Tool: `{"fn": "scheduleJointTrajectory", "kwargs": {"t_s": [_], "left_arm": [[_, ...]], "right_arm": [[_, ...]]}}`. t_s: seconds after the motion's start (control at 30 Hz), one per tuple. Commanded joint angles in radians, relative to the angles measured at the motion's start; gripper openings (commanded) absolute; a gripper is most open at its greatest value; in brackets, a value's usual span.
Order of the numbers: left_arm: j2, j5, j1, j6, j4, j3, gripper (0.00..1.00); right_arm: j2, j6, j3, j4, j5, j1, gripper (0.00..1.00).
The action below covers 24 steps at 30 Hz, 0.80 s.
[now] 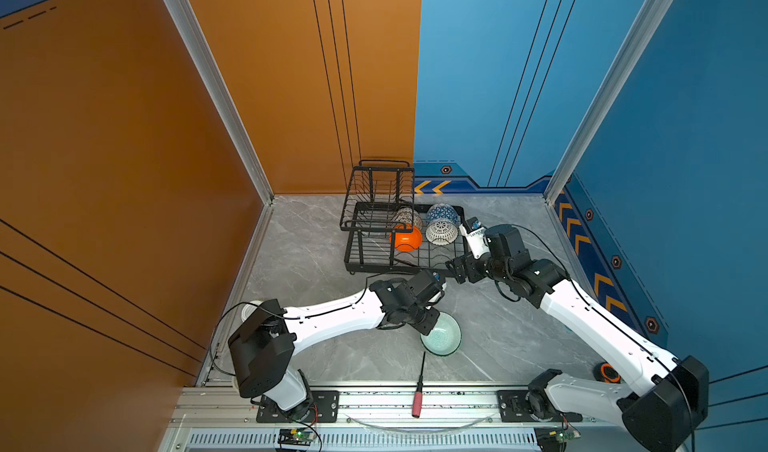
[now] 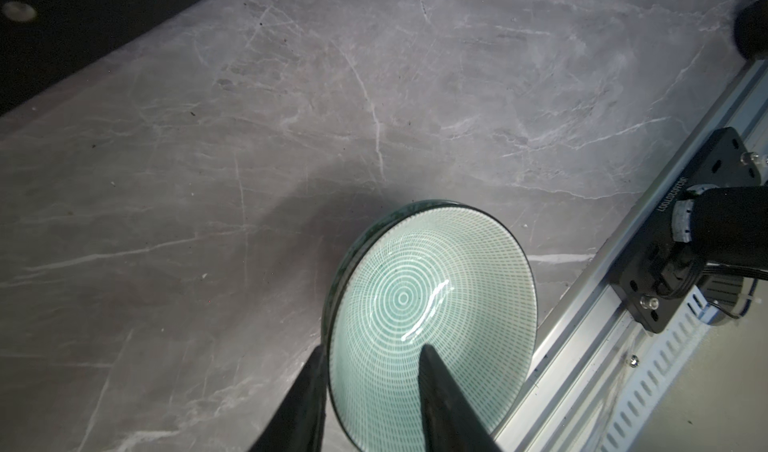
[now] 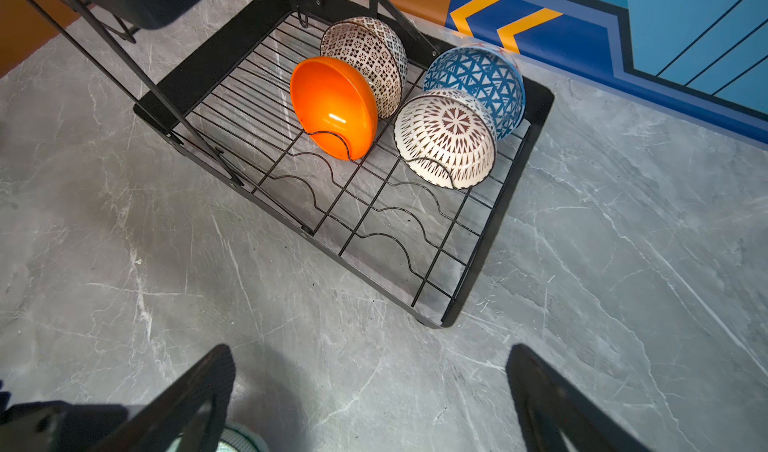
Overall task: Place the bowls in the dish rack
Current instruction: 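Reach the left gripper to the pale green bowl rim, then close the left gripper on the near rim of the pale green bowl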
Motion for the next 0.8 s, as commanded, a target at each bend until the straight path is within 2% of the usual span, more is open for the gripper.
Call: {"fn": "scheduleJointTrajectory", "kwargs": {"t_s": [0.0,0.23,0.77], "left_arm": [[0.041,-0.042,-0.013,-0.018,-0.050,0.040,0.34],[0.087,-0.104,-0.020,-0.018,-0.104,0.088,0.28],[0.114,-0.158,-0.024,-0.010,-0.134,0.095,0.27]], "right_arm": [[-0.018,0.013,-0.001,-0.028,-0.007,-0.010,1.00],[-0.034,0.013,-0.020,-0.028,-0.008,-0.020,1.00],[-0.037,0.013,-0.031,-0.028,-0.029,-0.030,1.00]]}}
